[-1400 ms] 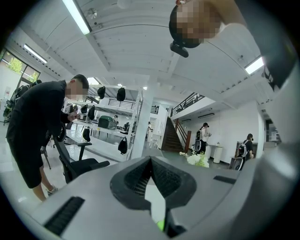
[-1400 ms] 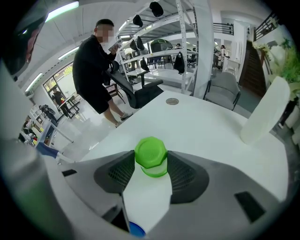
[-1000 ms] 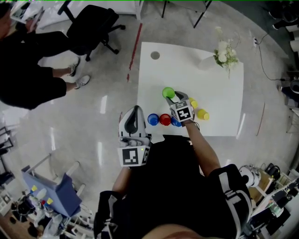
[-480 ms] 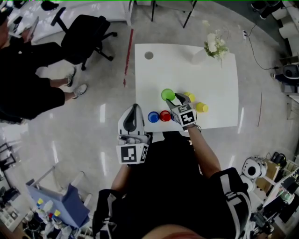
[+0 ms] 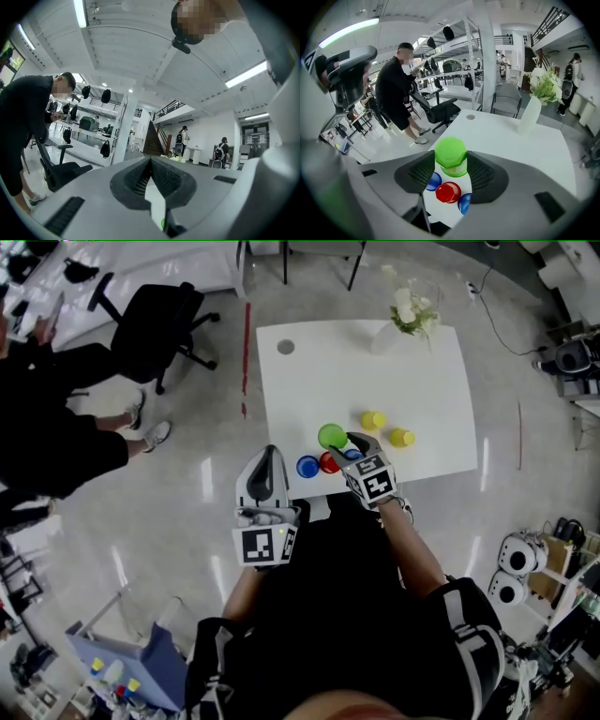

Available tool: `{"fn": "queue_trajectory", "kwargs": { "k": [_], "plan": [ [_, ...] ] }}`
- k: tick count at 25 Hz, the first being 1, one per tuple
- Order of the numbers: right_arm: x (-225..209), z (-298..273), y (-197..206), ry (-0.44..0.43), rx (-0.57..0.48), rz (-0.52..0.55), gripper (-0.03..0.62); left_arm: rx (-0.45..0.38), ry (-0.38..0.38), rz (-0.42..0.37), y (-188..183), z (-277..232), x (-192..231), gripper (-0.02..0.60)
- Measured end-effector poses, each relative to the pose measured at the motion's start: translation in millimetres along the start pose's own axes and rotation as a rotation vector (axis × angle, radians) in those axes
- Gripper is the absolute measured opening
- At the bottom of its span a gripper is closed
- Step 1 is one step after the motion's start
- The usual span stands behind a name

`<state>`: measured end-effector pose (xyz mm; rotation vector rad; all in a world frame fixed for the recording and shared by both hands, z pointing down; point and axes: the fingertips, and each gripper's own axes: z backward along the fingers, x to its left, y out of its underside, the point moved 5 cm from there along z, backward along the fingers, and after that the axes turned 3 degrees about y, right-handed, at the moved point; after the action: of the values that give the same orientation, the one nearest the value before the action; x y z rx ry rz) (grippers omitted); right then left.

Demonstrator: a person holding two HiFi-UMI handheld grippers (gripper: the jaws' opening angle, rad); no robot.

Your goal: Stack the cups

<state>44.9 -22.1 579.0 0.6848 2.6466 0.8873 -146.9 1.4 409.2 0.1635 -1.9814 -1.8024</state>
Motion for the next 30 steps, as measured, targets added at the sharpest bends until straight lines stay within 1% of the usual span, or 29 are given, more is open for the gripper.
{"fn": "queue_trajectory", "kwargs": {
  "k": [2, 5, 8, 12, 20, 27, 30],
  "plan": [
    [7, 3, 4, -0.004, 0.007, 0.001, 0.230, -0.003, 0.012, -0.013, 0, 2, 1, 0.020],
    [16, 6, 10, -0.010, 0.022, 0.005, 0.230, 0.002, 0.024, -0.007, 2, 4, 3, 0.020],
    [26, 5, 17, -0.023, 0.041, 0.010, 0.230, 0.005, 0.037, -0.026, 5, 5, 7, 0.020],
    [36, 5, 29, -0.031, 0.072, 0.010, 0.230, 0.011, 0.047, -0.005, 5, 7, 6, 0.020],
    [47, 1, 45, -0.039, 0.117, -0.001, 0.230, 0.021, 0.072, -0.019, 9, 7, 6, 0.020],
    [49, -5, 56, -0.034, 0.140, 0.002, 0.230, 0.024, 0.084, -0.015, 7, 8, 3, 0.020],
    [51, -7, 57, -0.035, 0.157, 0.001, 0.230, 0.026, 0.083, -0.001, 6, 8, 3, 0.020]
  ]
}}
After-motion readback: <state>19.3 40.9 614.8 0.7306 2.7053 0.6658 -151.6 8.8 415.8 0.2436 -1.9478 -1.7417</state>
